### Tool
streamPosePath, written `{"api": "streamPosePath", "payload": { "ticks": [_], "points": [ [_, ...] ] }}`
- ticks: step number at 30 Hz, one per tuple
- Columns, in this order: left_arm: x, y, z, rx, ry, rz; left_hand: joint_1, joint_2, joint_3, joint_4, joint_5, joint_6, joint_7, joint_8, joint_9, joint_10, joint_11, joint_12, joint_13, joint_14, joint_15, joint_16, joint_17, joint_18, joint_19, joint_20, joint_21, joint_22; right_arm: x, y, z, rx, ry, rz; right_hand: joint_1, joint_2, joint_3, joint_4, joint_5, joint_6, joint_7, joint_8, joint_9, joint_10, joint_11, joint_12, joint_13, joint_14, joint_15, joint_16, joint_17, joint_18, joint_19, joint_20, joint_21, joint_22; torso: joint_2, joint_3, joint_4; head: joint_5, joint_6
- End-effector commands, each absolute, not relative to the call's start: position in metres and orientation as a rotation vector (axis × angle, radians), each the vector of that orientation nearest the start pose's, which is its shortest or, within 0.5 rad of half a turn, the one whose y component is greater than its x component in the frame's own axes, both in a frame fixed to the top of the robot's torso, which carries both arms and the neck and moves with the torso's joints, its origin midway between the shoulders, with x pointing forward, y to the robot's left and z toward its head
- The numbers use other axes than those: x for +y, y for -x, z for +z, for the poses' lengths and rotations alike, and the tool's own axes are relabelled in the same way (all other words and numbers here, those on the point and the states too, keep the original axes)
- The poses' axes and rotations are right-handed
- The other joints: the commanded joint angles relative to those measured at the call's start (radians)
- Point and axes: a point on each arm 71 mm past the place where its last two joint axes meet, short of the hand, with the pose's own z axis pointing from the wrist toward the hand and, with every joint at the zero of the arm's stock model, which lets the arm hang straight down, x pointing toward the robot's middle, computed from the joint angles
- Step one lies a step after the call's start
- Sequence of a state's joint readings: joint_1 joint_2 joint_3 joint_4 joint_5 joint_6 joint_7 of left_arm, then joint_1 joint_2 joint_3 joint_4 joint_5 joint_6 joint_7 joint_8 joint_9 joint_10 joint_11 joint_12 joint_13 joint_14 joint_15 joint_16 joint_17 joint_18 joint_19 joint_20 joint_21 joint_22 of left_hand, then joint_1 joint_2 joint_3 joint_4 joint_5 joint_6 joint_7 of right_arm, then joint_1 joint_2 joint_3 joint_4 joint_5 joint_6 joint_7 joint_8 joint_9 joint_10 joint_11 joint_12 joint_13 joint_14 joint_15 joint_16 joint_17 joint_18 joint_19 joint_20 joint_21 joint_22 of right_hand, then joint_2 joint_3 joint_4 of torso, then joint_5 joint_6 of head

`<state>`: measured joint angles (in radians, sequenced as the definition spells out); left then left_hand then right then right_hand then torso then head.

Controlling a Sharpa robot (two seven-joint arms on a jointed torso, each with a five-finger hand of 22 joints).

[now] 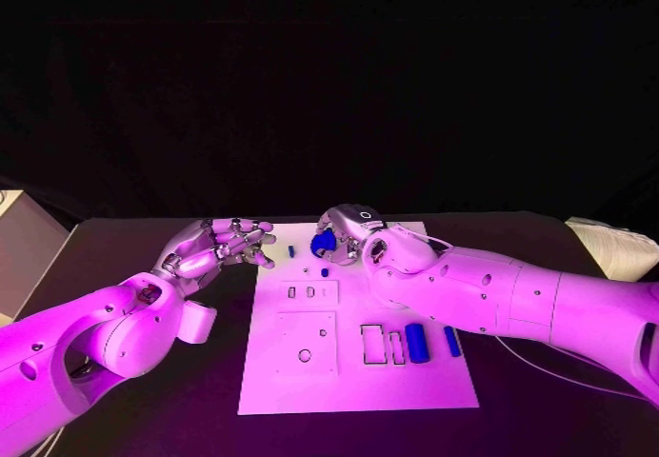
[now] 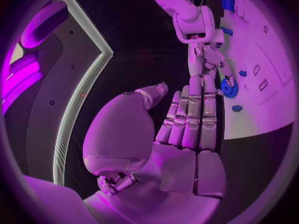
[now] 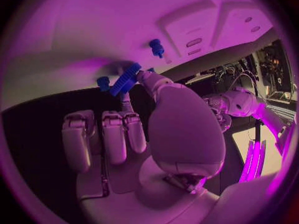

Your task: Assemble the parts on the task board

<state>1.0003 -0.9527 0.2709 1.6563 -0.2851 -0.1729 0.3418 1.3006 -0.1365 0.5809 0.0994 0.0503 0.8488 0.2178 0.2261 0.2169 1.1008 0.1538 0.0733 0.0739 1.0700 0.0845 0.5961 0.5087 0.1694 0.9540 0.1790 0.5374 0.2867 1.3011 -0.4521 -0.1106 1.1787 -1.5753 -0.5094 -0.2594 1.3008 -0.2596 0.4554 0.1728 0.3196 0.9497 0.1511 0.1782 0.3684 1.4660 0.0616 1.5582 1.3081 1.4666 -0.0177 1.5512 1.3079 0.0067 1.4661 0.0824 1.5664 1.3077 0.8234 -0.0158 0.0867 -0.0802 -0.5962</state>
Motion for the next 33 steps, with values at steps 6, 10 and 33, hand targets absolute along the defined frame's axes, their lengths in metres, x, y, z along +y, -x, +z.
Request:
{"api": "streamPosePath", "payload": {
  "ticks": [6,10,33],
  "points": [
    [0.22,-0.464,-0.141,1.421,0.843,-1.705,0.012,0.003,0.001,-0.008,0.003,-0.003,0.005,-0.007,0.002,-0.01,0.002,-0.006,0.0,-0.011,0.001,0.009,0.004,0.008,-0.015,0.002,0.016,0.008,-0.109,-0.55,-0.166,1.465,0.169,0.483,-0.049,0.012,-0.029,0.027,-0.002,-0.046,0.015,-0.034,-0.012,0.072,0.02,-0.021,0.232,0.091,0.022,0.001,0.204,-0.007,0.105,0.021,0.004,0.263,0.0,0.001,0.0012,-0.002,0.001],
    [0.22,-0.464,-0.141,1.421,0.844,-1.704,0.012,0.003,0.001,-0.008,0.003,-0.003,0.005,-0.007,0.002,-0.01,0.002,-0.006,0.0,-0.011,0.001,0.009,0.004,0.008,-0.015,0.002,0.016,0.008,-0.113,-0.551,-0.166,1.47,0.162,0.479,-0.063,0.017,-0.038,0.039,0.001,-0.046,0.015,-0.036,-0.013,0.072,0.02,-0.021,0.232,0.092,0.023,0.002,0.206,-0.007,0.105,0.024,0.004,0.263,0.001,0.0008,0.0002,-0.002,0.001],
    [0.222,-0.465,-0.142,1.423,0.846,-1.699,0.013,0.003,0.001,-0.009,0.003,-0.004,0.006,-0.008,0.003,-0.012,0.002,-0.006,0.0,-0.012,0.001,0.01,0.004,0.008,-0.017,0.002,0.019,0.01,-0.122,-0.545,-0.165,1.416,0.137,0.538,-0.075,0.014,-0.05,0.047,0.002,-0.042,0.015,-0.036,-0.012,0.076,0.02,-0.017,0.236,0.093,0.023,0.004,0.212,-0.007,0.105,0.024,0.004,0.263,0.001,0.0004,0.0004,-0.005,-0.001]
  ]
}}
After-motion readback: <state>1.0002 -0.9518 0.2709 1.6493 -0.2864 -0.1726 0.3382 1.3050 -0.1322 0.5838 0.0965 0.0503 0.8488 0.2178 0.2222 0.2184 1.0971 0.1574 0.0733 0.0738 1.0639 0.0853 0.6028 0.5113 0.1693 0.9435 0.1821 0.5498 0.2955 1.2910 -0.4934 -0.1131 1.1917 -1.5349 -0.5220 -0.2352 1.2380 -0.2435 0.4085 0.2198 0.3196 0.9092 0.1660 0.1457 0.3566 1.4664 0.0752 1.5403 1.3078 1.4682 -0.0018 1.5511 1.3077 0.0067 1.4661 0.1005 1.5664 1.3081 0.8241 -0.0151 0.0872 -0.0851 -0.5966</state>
